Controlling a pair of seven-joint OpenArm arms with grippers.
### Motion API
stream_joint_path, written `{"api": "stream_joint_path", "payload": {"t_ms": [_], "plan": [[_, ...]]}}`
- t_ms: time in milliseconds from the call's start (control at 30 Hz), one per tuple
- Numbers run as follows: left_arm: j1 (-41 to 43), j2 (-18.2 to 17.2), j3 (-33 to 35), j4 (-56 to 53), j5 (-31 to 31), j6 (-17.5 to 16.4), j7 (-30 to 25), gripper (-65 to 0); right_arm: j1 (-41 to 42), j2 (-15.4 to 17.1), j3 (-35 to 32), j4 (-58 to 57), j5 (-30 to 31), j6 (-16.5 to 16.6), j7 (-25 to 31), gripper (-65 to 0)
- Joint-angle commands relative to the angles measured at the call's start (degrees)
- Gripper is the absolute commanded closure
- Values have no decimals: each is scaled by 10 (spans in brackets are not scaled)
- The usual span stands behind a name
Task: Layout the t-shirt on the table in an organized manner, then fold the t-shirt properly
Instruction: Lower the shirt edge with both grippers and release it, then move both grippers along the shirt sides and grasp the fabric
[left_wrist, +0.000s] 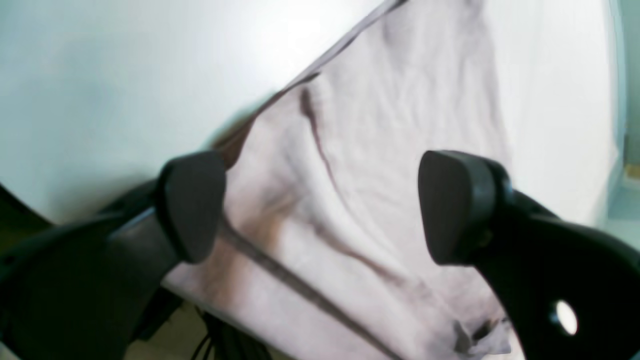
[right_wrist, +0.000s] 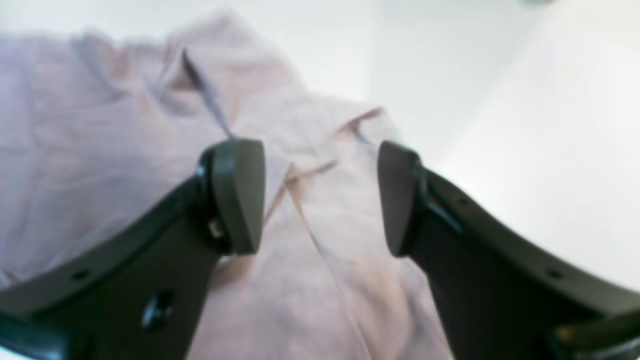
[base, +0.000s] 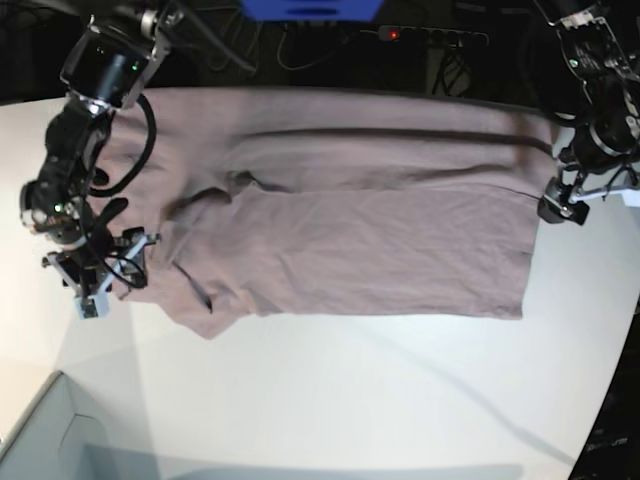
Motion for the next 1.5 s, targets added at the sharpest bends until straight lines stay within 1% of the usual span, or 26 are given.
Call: {"api": "stream_joint_path", "payload": {"t_ms": [0, 167, 233, 300, 400, 467, 900, 1067, 1133, 1200, 1300, 1400, 1467], "plan": [[-7, -7, -2, 12, -8, 0, -2, -589, 25, 12, -3, -22, 8, -1, 15, -361], [-19, -11, -2, 12, -8, 0, -6, -589, 95, 52, -3, -180, 10, -1, 19, -361], [-29, -11, -2, 11, -8, 0, -6, -589, 119, 65, -1, -226, 10, -1, 22, -361], [-35, -12, -2, 7, -8, 0, -6, -589, 133, 76, 0, -261, 10, -1, 44, -360], [-42, -12, -2, 6, -8, 0, -6, -589, 138, 78, -2, -289, 9, -1, 90, -360], [-46, -11, -2, 7, -8, 0, -6, -589, 135, 78, -2, -290, 9, -1, 101, -360], [-53, -12, -2, 6, -8, 0, -7, -588, 121, 73, -2, -293, 9, -1, 102, -358], [-61, -12, -2, 6, -8, 0, -7, -588, 127, 77, -2, -346, 9, -1, 104, -355], [-61, -12, -2, 6, -8, 0, -7, -588, 130, 78, -2, -348, 9, -1, 104, -326], [-61, -12, -2, 6, -8, 0, -7, -588, 130, 77, -2, -349, 9, -1, 104, -258], [-61, -12, -2, 9, -8, 0, -7, -588, 131, 76, -2, -348, 10, -1, 104, -140], [-61, -12, -2, 9, -8, 0, -7, -588, 136, 76, 0, -338, 10, -1, 104, -55], [-62, -12, -2, 10, -8, 0, -7, -588, 136, 75, 1, -320, 10, -1, 101, -15]]}}
